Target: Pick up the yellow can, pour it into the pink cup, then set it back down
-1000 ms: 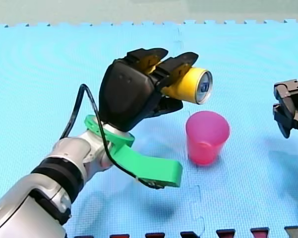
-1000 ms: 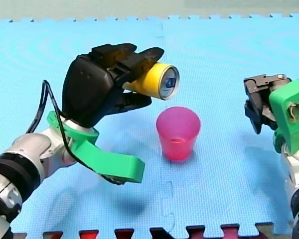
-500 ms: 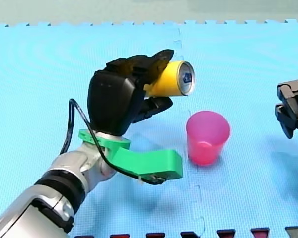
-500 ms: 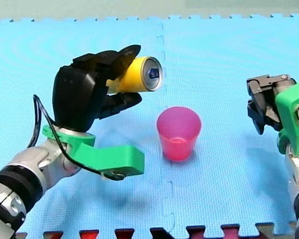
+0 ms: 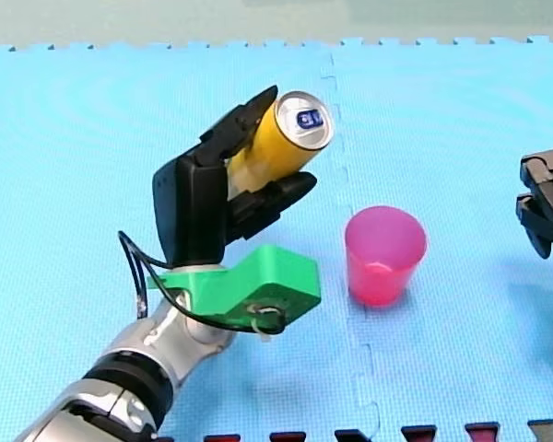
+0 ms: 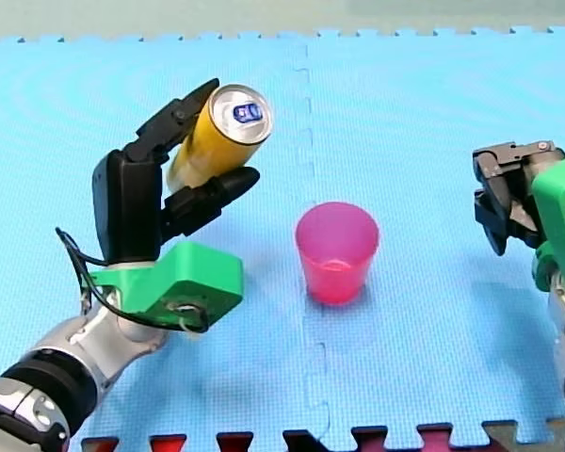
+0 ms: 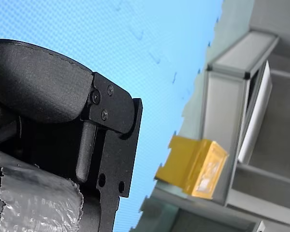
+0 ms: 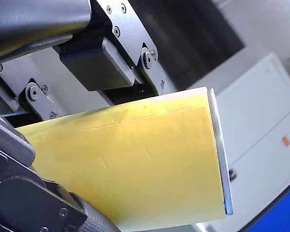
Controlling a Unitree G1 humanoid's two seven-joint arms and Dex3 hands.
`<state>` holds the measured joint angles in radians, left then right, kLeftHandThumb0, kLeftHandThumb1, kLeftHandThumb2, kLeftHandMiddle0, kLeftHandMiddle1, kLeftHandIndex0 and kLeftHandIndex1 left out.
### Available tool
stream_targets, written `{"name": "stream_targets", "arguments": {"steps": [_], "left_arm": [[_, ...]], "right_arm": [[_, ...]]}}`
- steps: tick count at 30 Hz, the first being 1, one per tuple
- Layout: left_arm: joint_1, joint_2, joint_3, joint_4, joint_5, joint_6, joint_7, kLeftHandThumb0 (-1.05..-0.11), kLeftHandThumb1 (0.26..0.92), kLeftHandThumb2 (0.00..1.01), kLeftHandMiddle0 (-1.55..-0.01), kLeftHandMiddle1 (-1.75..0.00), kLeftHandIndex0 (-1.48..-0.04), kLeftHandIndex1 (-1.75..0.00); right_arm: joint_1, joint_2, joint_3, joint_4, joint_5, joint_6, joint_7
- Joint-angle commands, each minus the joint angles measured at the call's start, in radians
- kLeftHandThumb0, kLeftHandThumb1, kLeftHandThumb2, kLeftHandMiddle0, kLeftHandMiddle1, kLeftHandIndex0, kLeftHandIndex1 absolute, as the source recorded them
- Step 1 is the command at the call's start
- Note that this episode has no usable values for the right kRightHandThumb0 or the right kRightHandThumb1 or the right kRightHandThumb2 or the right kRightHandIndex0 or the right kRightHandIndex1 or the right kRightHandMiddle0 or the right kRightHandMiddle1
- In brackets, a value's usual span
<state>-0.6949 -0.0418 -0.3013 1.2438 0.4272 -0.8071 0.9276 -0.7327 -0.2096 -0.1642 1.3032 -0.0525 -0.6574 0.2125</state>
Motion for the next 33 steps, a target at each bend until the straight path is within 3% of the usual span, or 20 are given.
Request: {"name": "stream_targets", "arguments": {"steps": [1, 9, 21, 27, 33], "left_arm": [[0.038, -0.020, 0.091, -0.016, -0.122, -0.082, -0.150, -0.452, 0.861, 0.01, -1.31, -0.02, -1.17, 0.00], [0.078, -0.059, 0.195, -0.034, -0.277, -0.120, -0.375, -0.393, 0.858, 0.00, -1.30, -0.01, -1.17, 0.00], [0.121, -0.109, 0.334, -0.107, -0.431, -0.014, -0.627, -0.408, 0.895, 0.01, -1.32, -0.01, -1.16, 0.00], [0.167, -0.120, 0.367, -0.137, -0.442, 0.005, -0.668, -0.409, 0.895, 0.00, -1.31, 0.00, -1.16, 0.00], [0.221, -0.112, 0.356, -0.160, -0.365, 0.010, -0.589, -0.414, 0.898, 0.00, -1.31, 0.00, -1.16, 0.00]], "right_arm": [[-0.007, -0.018, 0.010, -0.008, -0.010, 0.008, -0.018], [-0.020, -0.027, 0.025, -0.009, -0.029, 0.046, -0.050], [-0.032, -0.030, 0.034, -0.001, -0.039, 0.074, -0.075], [-0.029, -0.028, 0.026, 0.004, -0.031, 0.073, -0.088], [-0.028, -0.035, 0.014, 0.010, -0.022, 0.074, -0.075]]}}
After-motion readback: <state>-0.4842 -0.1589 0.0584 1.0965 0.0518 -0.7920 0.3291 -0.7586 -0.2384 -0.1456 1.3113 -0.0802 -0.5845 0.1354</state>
